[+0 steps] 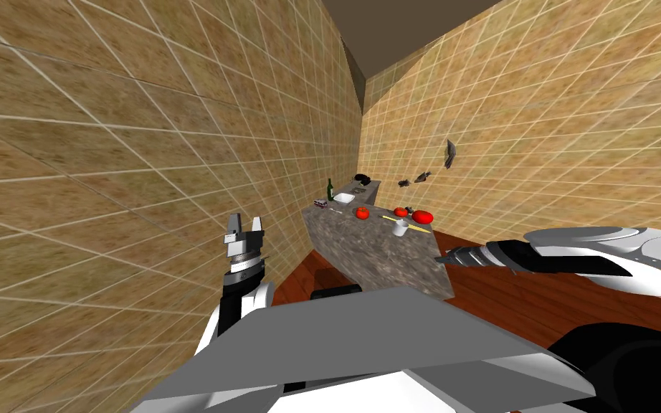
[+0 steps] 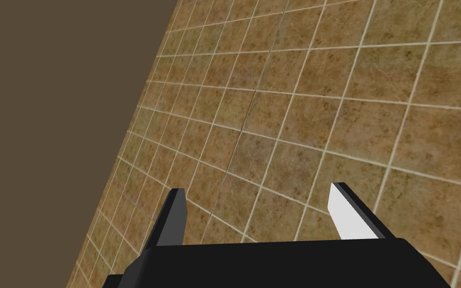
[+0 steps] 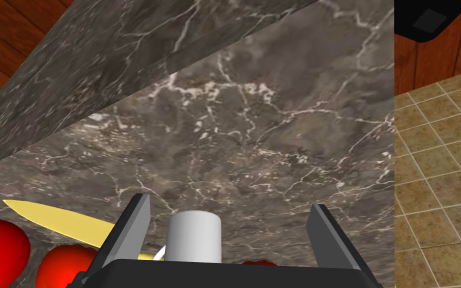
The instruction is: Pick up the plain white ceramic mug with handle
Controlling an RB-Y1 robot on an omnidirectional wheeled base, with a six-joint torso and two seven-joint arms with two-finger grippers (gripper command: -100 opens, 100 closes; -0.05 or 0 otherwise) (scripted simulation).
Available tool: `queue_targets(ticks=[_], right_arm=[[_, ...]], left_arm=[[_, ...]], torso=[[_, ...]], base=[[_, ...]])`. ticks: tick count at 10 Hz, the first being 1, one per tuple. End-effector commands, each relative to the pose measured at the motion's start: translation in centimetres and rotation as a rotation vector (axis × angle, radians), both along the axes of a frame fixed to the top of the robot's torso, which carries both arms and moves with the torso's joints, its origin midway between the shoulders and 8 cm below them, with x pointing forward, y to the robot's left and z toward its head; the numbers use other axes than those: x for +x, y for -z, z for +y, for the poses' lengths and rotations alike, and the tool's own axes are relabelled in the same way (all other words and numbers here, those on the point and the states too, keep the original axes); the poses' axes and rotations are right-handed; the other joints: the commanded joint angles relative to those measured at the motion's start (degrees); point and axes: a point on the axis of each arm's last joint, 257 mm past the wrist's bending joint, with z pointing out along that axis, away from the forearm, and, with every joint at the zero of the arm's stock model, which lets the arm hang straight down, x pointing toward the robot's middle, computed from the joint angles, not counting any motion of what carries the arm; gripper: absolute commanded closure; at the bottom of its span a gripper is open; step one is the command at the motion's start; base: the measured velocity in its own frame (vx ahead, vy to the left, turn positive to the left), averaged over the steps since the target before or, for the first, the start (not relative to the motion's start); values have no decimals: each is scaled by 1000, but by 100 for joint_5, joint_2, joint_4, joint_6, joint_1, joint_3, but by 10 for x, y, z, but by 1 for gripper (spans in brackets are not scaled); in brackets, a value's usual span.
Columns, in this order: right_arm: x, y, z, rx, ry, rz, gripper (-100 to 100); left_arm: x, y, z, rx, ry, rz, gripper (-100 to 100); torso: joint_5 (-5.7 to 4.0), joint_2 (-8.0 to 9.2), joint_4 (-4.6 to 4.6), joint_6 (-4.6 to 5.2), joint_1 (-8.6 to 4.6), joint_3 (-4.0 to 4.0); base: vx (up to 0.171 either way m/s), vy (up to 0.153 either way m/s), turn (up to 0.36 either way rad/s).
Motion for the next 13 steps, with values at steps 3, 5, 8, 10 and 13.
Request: queue_targets(ticks=[3,5,8,10,13], right_arm=[[-10,-14,-33,-68,2,69,-100],[-10,-14,-33,-67,2,69,-100],[-14,-20,-45,-92,5,97,-100],[-18,-26,-55,-111,9,122,-100],[-23,-31,-63,-126,13,145,-100]], left_arm=[[0,0,0,0,0,0,0],[0,0,0,0,0,0,0],[0,0,0,0,0,0,0],[0,0,0,0,0,0,0],[0,0,0,0,0,0,0]], torso=[[-2,-1,0,2,-4,0],[-1,-1,0,2,-1,-1],[-2,18,5,-2,-4,11],[-3,15,4,5,-8,9],[1,-4,-2,4,6,-3]], base=[[73,34,165],[44,23,54],[27,21,96],[49,20,79],[70,40,114]])
